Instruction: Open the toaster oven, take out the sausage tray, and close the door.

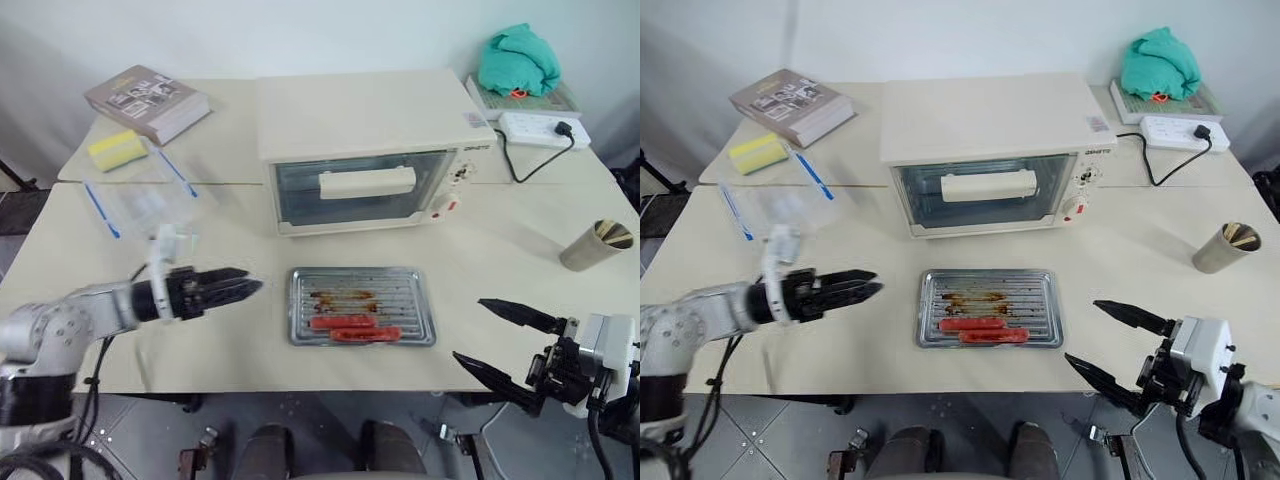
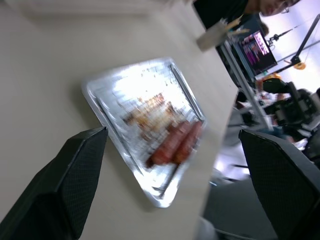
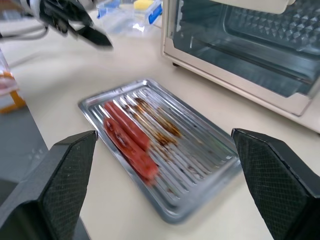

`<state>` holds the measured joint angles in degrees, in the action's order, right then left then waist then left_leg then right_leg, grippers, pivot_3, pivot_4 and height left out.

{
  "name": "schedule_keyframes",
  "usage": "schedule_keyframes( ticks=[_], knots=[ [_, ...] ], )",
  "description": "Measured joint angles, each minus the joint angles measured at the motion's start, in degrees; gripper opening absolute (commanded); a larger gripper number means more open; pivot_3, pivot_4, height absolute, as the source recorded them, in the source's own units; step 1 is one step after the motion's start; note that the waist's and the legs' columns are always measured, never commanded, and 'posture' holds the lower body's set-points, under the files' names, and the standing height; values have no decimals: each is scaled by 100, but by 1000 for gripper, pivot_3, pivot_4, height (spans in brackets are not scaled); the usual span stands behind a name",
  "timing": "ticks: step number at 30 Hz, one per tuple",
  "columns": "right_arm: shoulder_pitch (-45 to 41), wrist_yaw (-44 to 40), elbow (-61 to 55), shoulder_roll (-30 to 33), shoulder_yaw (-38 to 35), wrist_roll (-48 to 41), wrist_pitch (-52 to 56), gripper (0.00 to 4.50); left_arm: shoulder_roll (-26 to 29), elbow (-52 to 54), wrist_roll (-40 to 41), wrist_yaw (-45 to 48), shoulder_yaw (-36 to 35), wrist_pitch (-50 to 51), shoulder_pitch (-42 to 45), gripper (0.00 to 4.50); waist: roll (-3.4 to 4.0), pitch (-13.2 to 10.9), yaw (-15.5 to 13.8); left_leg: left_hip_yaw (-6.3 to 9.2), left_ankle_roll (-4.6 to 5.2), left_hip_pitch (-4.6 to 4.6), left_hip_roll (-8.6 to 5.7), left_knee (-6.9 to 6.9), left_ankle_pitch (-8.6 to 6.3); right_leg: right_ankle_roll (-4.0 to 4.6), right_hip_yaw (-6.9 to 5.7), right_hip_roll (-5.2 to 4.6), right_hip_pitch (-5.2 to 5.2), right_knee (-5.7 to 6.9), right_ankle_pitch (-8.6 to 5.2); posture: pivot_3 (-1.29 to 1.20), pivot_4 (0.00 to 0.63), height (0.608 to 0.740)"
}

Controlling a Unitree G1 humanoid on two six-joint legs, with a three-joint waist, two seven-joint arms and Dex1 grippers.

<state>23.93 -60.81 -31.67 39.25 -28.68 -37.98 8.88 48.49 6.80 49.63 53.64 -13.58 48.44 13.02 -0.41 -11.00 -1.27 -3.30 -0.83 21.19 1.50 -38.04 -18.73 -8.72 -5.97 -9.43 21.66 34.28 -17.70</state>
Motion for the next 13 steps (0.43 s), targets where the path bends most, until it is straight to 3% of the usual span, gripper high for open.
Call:
schedule_keyframes(
  ticks=[5,10,13],
  knots=[
    [-284,-452,468,248,86,115,-158,4500,509,-121,-1645,1336,103,-2704,-999,4454,5,-3,-35,-10,12,6,9,2,-17,2,-1,5,0,-28,-1,0,150,740],
    [-666,-1184,990,580,193,138,-379,4500,205,-750,-2042,1793,-348,-4440,-1181,4454,5,-4,-22,-18,23,5,13,-4,-27,-5,-6,5,-5,-27,3,0,150,740],
    [-812,-1424,1291,580,237,157,-529,4500,123,-797,-2048,1860,-510,-4745,-1239,4454,2,-5,-21,-22,23,5,16,-4,-29,-8,-15,5,-5,-25,4,0,150,740]
  ],
)
